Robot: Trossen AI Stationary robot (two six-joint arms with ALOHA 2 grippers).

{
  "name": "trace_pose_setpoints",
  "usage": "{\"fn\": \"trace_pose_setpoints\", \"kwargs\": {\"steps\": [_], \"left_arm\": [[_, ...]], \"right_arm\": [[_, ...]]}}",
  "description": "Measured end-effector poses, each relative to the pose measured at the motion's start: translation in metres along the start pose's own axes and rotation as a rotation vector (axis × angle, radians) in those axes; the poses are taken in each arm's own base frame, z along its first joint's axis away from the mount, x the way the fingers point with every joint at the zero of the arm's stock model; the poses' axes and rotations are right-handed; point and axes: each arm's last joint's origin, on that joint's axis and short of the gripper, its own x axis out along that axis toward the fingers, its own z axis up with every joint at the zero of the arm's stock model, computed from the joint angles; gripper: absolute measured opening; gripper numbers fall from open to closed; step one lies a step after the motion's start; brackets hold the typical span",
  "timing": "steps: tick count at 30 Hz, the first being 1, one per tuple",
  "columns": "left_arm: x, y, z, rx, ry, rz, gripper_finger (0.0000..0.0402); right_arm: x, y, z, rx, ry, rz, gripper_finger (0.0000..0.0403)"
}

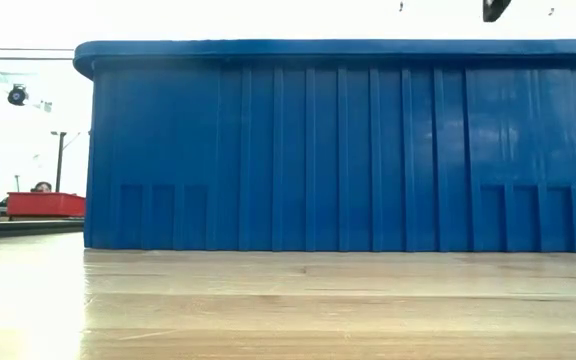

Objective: Pick and place slides into bin
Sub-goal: Return to Home Position

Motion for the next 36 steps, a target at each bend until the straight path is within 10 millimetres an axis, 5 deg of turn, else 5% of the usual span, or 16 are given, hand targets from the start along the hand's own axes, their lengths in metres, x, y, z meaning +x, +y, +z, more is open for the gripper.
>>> {"fn": "trace_pose_setpoints", "kwargs": {"steps": [4,12,27,32,36], "left_arm": [[-0.001,-0.001,0.003,0.045,-0.027,0.033,0.0356],[-0.001,0.005,-0.003,0.130,0.012,0.115,0.0356],[-0.001,0.007,-0.006,0.272,0.048,0.134,0.0353],[-0.003,0.010,-0.016,0.277,0.177,0.125,0.0299],[-0.002,0.004,-0.018,0.245,0.202,0.049,0.0197]], "right_arm": [[-0.017,-0.002,-0.032,0.060,-0.058,-0.014,0.0013],[-0.016,-0.003,-0.094,0.144,0.009,0.012,0.0009],[-0.023,-0.008,-0.135,-0.055,-0.293,0.006,0.0008],[-0.023,-0.009,-0.140,-0.048,-0.293,-0.007,0.0008],[-0.024,-0.010,-0.139,-0.021,-0.299,-0.016,0.0008]]}}
